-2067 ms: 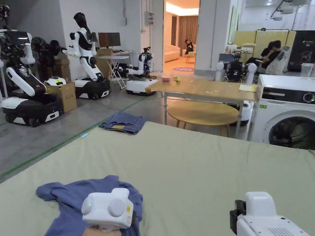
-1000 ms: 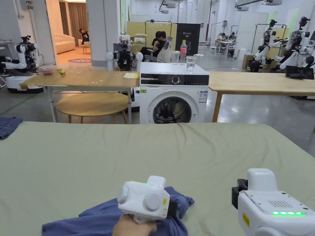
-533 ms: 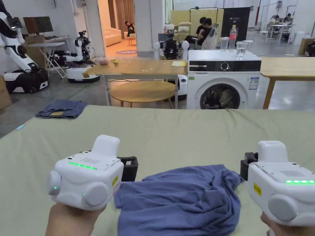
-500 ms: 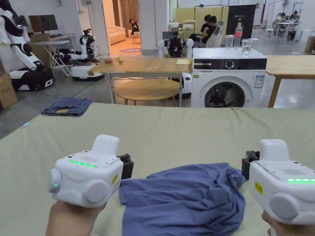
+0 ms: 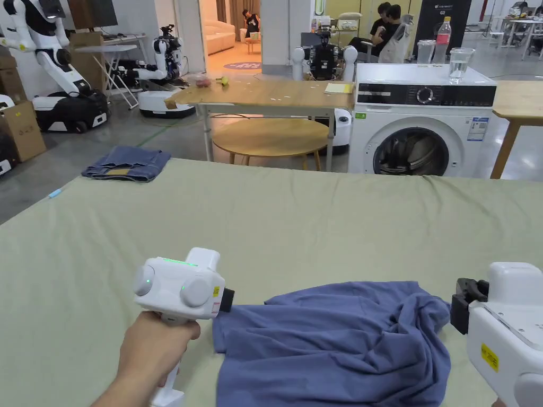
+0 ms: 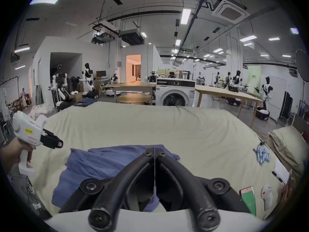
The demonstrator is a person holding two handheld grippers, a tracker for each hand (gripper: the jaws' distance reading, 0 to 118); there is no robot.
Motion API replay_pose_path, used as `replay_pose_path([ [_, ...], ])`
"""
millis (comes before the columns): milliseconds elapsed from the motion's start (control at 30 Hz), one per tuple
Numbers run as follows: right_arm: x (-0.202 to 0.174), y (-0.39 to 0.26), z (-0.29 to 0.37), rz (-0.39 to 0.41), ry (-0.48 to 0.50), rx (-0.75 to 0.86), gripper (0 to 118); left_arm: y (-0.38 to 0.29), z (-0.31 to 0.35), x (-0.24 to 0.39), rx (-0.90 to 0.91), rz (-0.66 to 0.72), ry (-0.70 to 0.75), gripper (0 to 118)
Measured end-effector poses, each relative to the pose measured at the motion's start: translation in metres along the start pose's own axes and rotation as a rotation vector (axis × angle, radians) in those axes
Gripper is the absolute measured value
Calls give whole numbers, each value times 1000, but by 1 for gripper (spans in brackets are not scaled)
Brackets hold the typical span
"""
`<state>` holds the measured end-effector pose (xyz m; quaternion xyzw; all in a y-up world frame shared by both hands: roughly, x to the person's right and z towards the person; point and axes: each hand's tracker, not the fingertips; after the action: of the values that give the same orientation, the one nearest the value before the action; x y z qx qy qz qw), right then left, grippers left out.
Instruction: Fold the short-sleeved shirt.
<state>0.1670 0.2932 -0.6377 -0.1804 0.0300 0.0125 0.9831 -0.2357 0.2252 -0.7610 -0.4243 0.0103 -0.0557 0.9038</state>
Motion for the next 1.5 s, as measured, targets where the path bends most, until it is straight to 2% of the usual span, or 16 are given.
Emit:
replay_pose_path([
  [33,8,-2,-5,2,-12,-8,0,5,-21,1,-29,-8,5,94],
  [67,16,-4,-11,4,-30,-17,0,5,-36,5,-50,-15,38,114],
  [300,77,-27,-56,63,-139,-137,0,5,-115,13,-174,-84,94,116],
  [367,93,-39,-79,105,-157,-198,0,1,-109,6,-168,-22,56,114],
  [400,100,-45,-91,114,-138,-230,0,0,-104,5,-163,-33,45,104],
  [433,106,-51,-105,117,-92,-266,8,0,-96,6,-144,-56,-8,77],
  [500,109,-60,-131,144,-9,-332,60,-2,-66,20,-99,-39,-58,11],
  [533,106,-64,-143,184,24,-348,96,-2,-57,24,-75,-49,-54,0],
  [600,100,-70,-165,270,69,-363,109,2,-46,24,-52,-32,-59,0],
  [800,77,-70,-216,438,168,-331,109,10,-33,27,-56,-74,-62,0],
  [867,76,-71,-229,421,245,-357,106,11,-46,17,-58,-63,-66,0],
  [900,77,-71,-233,402,288,-391,95,11,-46,16,-60,-62,-65,0],
  [967,82,-72,-232,338,358,-400,8,11,-49,13,-66,-56,-68,0],
  [1000,81,-72,-230,362,319,-405,4,12,-52,10,-70,-54,-70,0],
  [1100,90,-65,-216,242,305,-409,4,12,-50,5,-70,-51,-67,0],
  [1500,120,53,-73,151,210,-231,4,48,69,-42,158,-63,114,0],
])
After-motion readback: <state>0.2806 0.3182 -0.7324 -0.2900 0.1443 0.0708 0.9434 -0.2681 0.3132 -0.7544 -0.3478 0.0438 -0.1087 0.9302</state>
